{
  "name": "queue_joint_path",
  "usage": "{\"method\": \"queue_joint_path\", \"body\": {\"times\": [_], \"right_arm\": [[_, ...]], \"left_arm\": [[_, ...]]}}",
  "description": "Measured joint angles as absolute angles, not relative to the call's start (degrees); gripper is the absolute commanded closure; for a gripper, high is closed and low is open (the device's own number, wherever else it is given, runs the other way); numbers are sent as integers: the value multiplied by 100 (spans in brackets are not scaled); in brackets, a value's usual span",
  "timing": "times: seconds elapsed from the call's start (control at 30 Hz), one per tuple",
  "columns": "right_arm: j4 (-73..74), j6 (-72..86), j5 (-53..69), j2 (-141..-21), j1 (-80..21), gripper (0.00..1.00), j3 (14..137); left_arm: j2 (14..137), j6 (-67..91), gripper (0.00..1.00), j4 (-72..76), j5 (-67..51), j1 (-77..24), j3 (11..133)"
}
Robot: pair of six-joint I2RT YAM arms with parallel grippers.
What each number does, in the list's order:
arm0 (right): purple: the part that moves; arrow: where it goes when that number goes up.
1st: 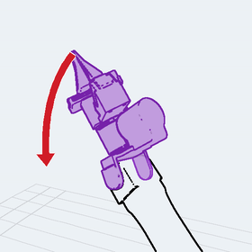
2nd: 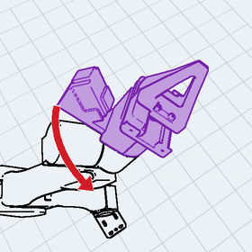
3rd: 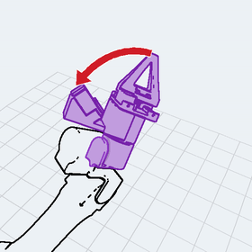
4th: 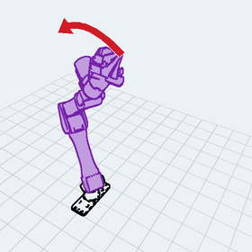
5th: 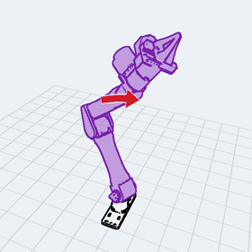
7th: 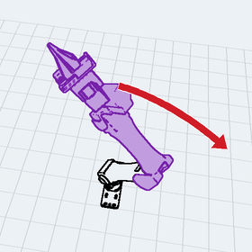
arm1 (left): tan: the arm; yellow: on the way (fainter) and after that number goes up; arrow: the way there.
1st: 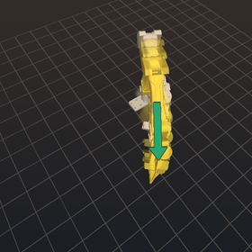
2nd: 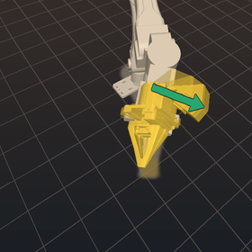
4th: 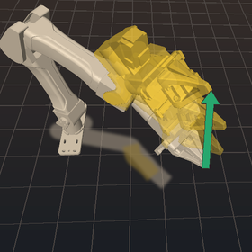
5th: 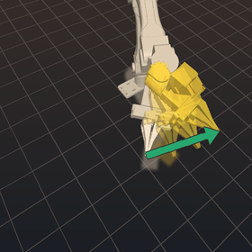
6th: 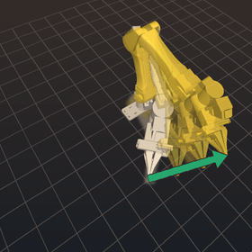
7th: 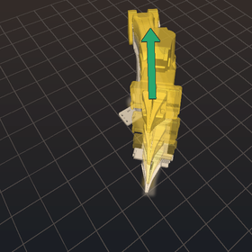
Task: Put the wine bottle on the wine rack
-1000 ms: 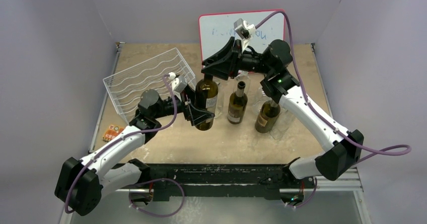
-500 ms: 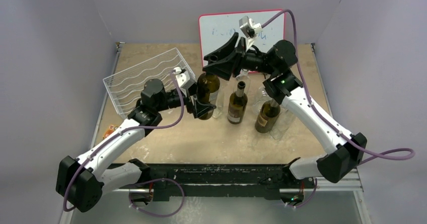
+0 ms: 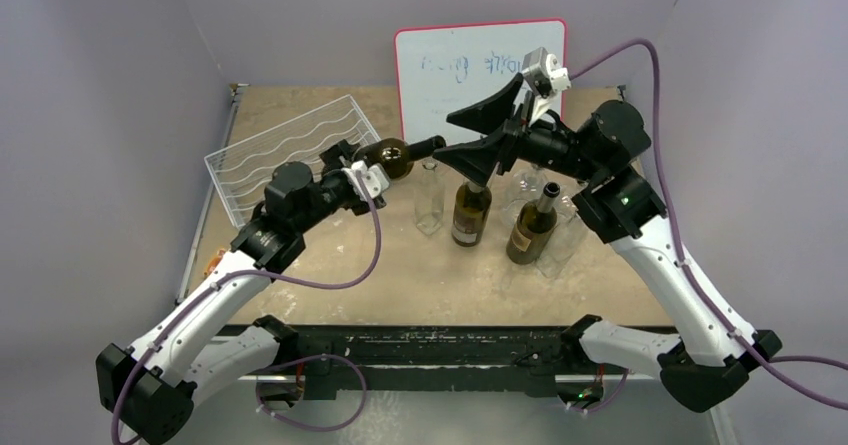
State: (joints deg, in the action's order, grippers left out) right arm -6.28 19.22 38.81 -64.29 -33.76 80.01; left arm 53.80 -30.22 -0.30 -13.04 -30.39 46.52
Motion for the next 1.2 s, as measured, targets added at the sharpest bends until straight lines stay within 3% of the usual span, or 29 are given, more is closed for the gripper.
{"method": "queue_joint_path", "body": {"times": [0.3, 0.6, 0.87, 1.07, 1.2], "right_arm": [[1330, 1140, 2685, -6611, -3376, 26, 8742], [2926, 318, 2611, -7642, -3538, 22, 9334], [3450, -78, 2449, -8182, -4226, 23, 9419], [3662, -272, 2318, -8652, -4541, 38, 9557], [3752, -322, 2292, -8838, -4654, 61, 9564]], "left_arm": [[5264, -5524, 100, -832, -781, -3035, 4661], [5026, -6635, 100, -1048, -676, -3035, 4661], [4845, -7107, 100, -1081, -676, -3035, 4661], [4746, -7275, 100, -1188, -679, -3035, 4661], [4722, -7365, 100, -1245, -674, -3035, 4659]]}}
